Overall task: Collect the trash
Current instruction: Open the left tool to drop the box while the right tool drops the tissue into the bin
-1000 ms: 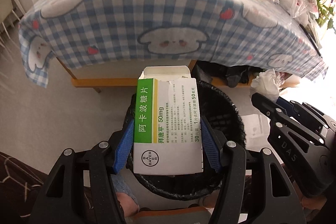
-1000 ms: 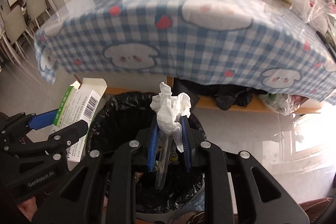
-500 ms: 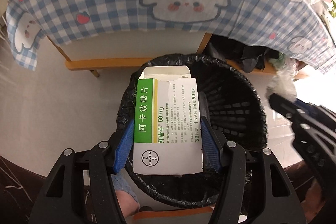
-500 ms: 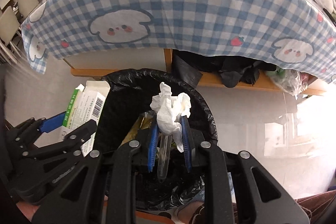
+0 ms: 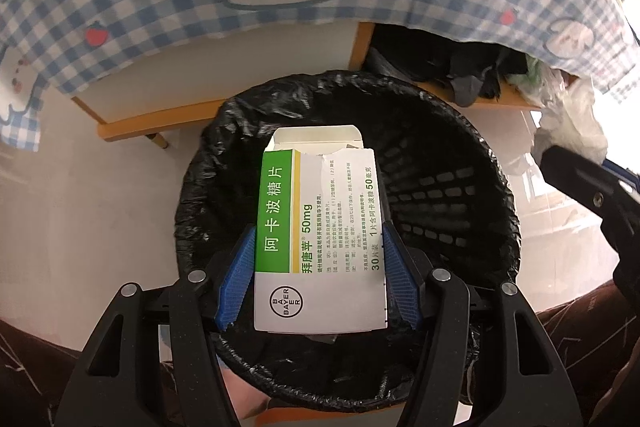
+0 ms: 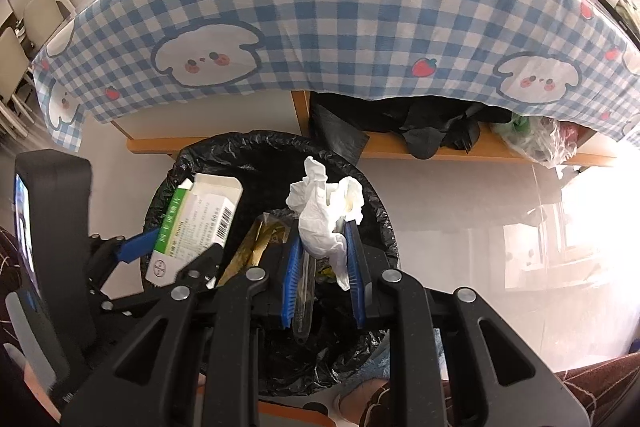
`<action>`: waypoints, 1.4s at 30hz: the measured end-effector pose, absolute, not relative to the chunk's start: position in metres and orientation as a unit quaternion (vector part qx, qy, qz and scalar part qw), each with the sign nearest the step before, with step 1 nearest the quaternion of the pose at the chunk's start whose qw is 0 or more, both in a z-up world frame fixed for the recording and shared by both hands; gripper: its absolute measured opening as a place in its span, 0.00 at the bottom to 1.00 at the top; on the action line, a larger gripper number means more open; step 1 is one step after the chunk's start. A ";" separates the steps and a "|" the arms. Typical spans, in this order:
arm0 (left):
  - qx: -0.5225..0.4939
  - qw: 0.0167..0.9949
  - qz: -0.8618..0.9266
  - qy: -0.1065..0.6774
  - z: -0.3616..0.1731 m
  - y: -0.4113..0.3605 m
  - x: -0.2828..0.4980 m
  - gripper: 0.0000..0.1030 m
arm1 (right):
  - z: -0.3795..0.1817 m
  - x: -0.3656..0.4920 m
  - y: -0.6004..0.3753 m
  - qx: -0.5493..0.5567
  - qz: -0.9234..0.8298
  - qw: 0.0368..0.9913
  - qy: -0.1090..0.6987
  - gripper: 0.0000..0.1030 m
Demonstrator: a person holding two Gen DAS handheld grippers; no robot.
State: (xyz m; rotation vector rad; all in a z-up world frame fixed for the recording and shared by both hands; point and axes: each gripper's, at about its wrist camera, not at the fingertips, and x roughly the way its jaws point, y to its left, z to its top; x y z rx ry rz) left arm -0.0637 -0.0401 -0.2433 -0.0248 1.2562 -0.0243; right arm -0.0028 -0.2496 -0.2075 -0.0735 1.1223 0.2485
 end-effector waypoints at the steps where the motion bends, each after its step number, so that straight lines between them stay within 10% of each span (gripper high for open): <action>1: -0.009 0.809 -0.010 0.588 -0.243 -0.042 -0.063 0.61 | -0.207 -0.003 -0.250 -0.034 0.118 0.839 0.530 0.19; 4: -0.004 0.818 -0.007 0.576 -0.235 -0.043 -0.064 0.83 | -0.207 -0.003 -0.249 -0.035 0.118 0.841 0.527 0.20; 12: -0.021 0.840 0.004 0.543 -0.205 -0.018 -0.071 0.94 | -0.206 -0.001 -0.241 -0.039 0.123 0.844 0.520 0.21; 42: -0.041 0.841 0.078 0.534 -0.186 0.051 -0.084 0.94 | -0.235 0.003 -0.183 -0.057 0.151 0.833 0.529 0.25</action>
